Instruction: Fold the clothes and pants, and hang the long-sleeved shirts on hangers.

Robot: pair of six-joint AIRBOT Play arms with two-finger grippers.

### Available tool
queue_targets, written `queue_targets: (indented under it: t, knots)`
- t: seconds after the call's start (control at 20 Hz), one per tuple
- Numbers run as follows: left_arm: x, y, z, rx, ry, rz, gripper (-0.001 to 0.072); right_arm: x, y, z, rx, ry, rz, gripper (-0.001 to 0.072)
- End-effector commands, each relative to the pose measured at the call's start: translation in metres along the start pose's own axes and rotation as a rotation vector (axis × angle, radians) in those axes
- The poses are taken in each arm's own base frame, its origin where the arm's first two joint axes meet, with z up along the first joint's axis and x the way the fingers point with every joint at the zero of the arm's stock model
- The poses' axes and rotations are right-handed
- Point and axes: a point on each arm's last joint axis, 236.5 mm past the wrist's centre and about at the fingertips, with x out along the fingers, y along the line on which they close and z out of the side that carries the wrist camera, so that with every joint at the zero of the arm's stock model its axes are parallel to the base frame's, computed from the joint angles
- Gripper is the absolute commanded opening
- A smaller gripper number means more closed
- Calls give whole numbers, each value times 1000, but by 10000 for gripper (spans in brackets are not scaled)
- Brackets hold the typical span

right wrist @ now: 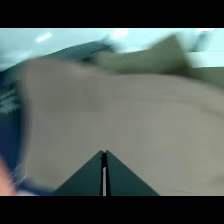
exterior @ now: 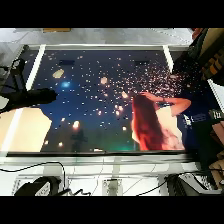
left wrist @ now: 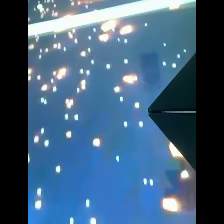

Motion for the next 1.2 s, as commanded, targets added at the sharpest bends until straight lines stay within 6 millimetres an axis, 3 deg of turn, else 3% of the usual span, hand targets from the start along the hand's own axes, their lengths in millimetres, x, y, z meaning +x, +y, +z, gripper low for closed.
queue_targets:
  t: [0.0,0.15,0.3,0.5,0.65,0.75,0.9,1.05,1.15]
  knots:
    - [-1,0,1,0,-2,1,5,1,108,-31,-196,91,382,23]
    - [-1,0,1,0,-2,1,6,-26,196,-99,-531,165,601,23]
    - [-1,0,1,0,-2,1,5,-65,250,-193,-926,226,751,23]
    - [-1,0,1,0,-2,1,5,-122,277,-302,-1312,208,888,23]
    - [-1,0,1,0,-2,1,6,-165,281,-369,-1487,201,1031,23]
    - [-1,0,1,0,-2,1,5,-167,282,-391,-1560,180,1012,23]
    - [-1,0,1,0,-2,1,6,-135,292,-397,-1525,160,835,23]
    - [-1,0,1,0,-2,1,5,-105,287,-413,-1514,255,702,23]
    - [-1,0,1,0,-2,1,5,-99,286,-427,-1531,305,692,24]
